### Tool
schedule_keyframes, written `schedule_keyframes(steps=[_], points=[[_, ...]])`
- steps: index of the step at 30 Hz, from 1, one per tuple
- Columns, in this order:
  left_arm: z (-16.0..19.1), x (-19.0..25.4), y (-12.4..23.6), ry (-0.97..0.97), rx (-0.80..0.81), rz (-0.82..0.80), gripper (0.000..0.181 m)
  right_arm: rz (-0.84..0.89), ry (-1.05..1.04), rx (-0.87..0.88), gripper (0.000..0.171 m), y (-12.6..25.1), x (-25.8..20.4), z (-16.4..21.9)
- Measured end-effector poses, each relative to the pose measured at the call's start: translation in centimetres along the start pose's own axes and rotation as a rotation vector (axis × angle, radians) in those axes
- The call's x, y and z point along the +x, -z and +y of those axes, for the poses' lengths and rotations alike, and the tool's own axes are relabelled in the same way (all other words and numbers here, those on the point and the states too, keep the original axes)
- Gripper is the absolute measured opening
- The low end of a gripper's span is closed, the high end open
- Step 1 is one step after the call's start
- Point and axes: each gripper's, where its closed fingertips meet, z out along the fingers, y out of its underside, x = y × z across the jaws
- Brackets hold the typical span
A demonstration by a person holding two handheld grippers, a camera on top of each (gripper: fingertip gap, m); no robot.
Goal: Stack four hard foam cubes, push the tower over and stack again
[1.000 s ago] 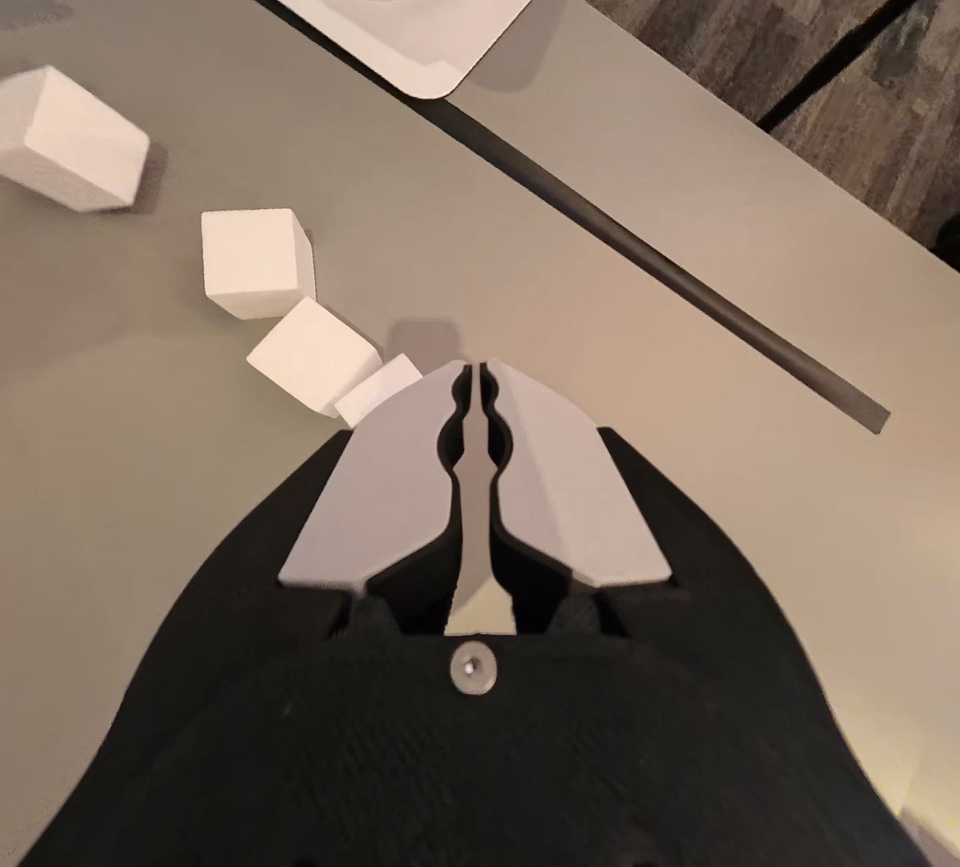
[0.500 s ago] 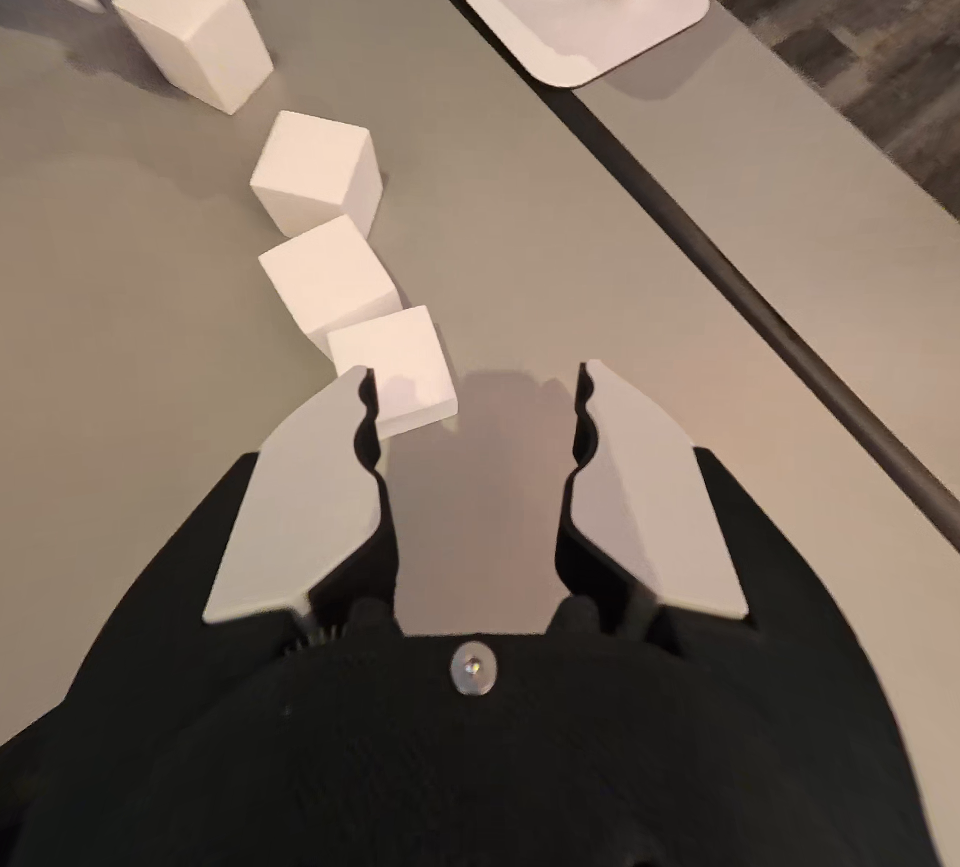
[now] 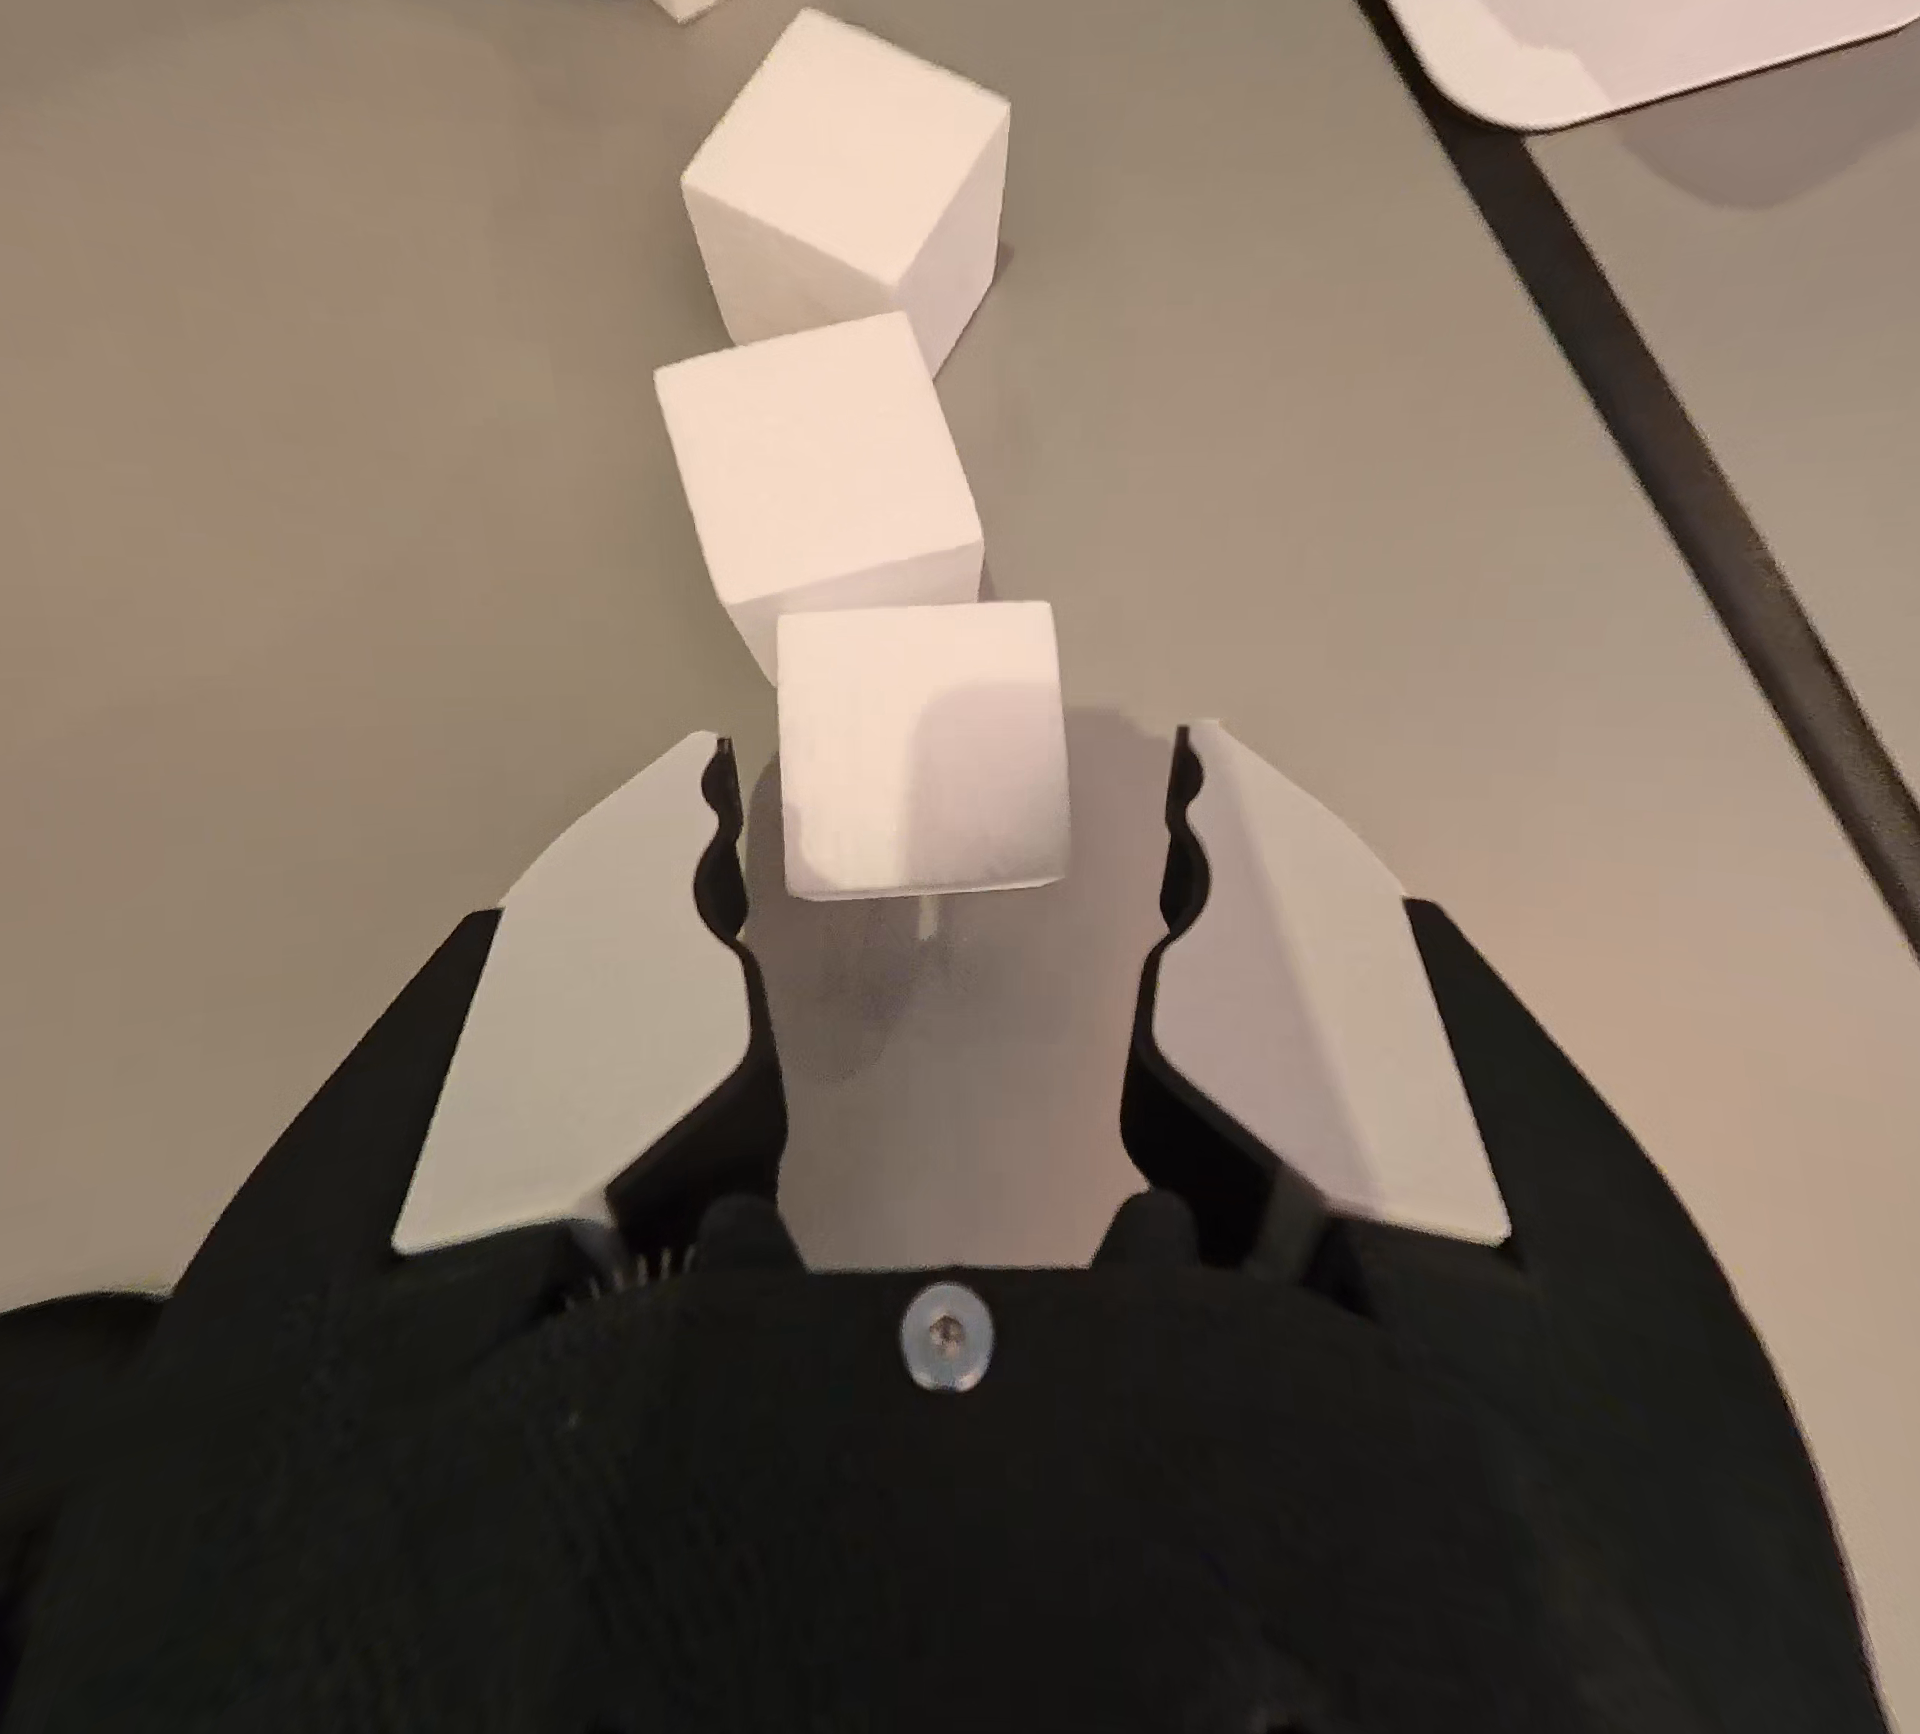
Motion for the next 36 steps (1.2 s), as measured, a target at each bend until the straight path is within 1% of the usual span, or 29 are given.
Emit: schedule_keyframes(steps=[2, 3, 4, 9, 11, 13, 16, 18, 20, 24, 28, 30, 32, 34, 36], points=[[0.1, -0.1, 0.1, 0.0, -0.008, -0.007, 0.064, -0.008, 0.001, -0.035, 0.077, -0.6, -0.1, 0.7], [0.2, -0.2, 0.1, -0.001, -0.014, -0.013, 0.064, -0.012, 0.002, -0.053, 0.071, -0.8, -0.1, 1.1], [0.3, -0.3, 0.3, -0.001, -0.021, -0.02, 0.064, -0.019, 0.002, -0.064, 0.06, -0.8, -0.1, 1.5], [-0.1, -0.4, 1.4, -0.008, -0.019, -0.045, 0.064, -0.003, -0.057, 0.016, 0.059, 1.0, 0.6, 1.1], [-0.4, -0.3, 2.0, -0.022, -0.018, -0.057, 0.064, -0.004, -0.065, 0.084, 0.059, 2.1, 0.6, -0.1], [-0.7, -0.1, 2.6, -0.04, -0.019, -0.066, 0.064, -0.023, -0.043, 0.165, 0.059, 3.0, 0.1, -2.4], [-1.3, 0.4, 3.2, -0.071, -0.027, -0.074, 0.064, -0.06, 0.048, 0.236, 0.059, 3.2, -1.7, -6.1], [-1.8, 0.8, 3.4, -0.095, -0.026, -0.075, 0.064, -0.071, 0.116, 0.208, 0.059, 2.4, -2.7, -7.4], [-2.3, 1.1, 3.6, -0.113, -0.014, -0.073, 0.064, -0.089, 0.144, 0.15, 0.059, 1.5, -3.2, -7.6], [-3.1, 1.8, 3.5, -0.141, -0.01, -0.062, 0.064, -0.093, 0.13, 0.066, 0.059, 0.2, -2.7, -6.9], [-4.3, 2.6, 3.3, -0.177, 0.014, -0.043, 0.064, -0.094, 0.123, 0.052, 0.059, -0.2, -2.2, -6.9], [-5.1, 3.1, 3.2, -0.184, 0.038, -0.025, 0.064, -0.093, 0.125, 0.073, 0.059, -0.2, -2.2, -7.9], [-5.2, 3.0, 3.2, -0.19, 0.019, -0.037, 0.064, -0.045, 0.101, 0.09, 0.059, -0.5, -1.6, -9.5], [-5.1, 2.9, 3.4, -0.195, 0.005, -0.049, 0.064, 0.0, 0.037, 0.089, 0.059, -1.2, -1.2, -10.8], [-5.2, 2.8, 3.7, -0.184, 0.022, -0.049, 0.064, 0.004, -0.036, 0.076, 0.059, -2.1, -1.5, -11.7]])
